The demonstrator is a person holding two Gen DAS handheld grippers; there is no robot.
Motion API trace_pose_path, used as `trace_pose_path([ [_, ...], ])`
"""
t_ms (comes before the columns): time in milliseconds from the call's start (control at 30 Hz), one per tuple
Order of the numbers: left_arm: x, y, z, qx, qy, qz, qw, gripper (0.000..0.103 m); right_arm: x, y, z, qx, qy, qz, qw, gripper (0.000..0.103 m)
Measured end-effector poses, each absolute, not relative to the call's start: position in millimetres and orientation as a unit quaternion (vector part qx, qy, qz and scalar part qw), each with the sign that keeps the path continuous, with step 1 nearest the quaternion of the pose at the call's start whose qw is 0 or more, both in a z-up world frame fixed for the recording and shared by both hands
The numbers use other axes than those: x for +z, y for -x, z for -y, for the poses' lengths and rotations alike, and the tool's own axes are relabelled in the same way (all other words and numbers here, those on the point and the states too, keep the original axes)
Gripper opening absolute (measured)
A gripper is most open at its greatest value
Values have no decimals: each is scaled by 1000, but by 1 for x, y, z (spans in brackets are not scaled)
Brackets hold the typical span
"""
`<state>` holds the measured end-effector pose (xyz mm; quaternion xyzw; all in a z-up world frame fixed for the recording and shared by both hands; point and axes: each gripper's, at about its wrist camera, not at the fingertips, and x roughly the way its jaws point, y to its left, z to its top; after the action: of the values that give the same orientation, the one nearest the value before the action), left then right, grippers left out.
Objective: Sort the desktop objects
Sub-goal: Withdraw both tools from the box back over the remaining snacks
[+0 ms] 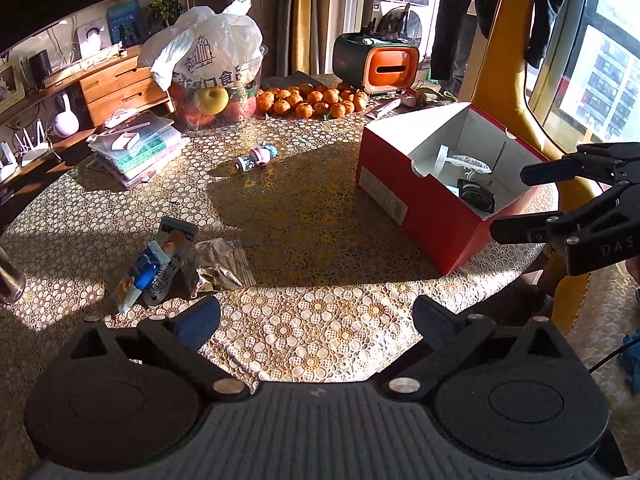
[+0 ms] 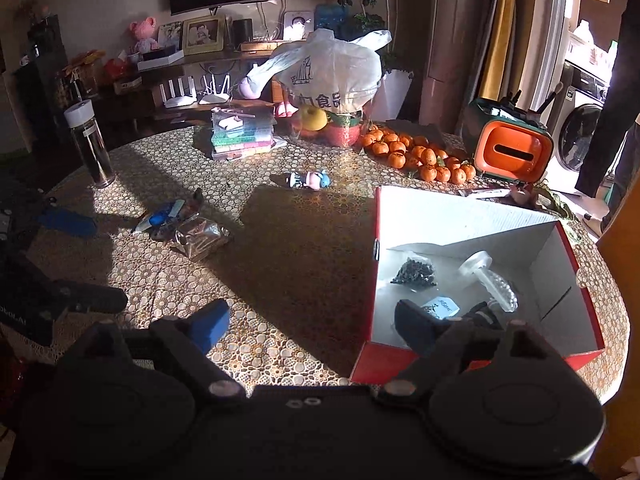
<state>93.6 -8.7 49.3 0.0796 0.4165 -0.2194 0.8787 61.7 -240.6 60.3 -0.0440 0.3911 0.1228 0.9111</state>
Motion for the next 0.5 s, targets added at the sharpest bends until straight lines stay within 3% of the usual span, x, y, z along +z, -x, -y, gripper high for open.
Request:
trace_pose_path([
  [500,27,-101,-73,-159,-25,-439,884,103,38,-84,169,185,67,-402,894,90],
])
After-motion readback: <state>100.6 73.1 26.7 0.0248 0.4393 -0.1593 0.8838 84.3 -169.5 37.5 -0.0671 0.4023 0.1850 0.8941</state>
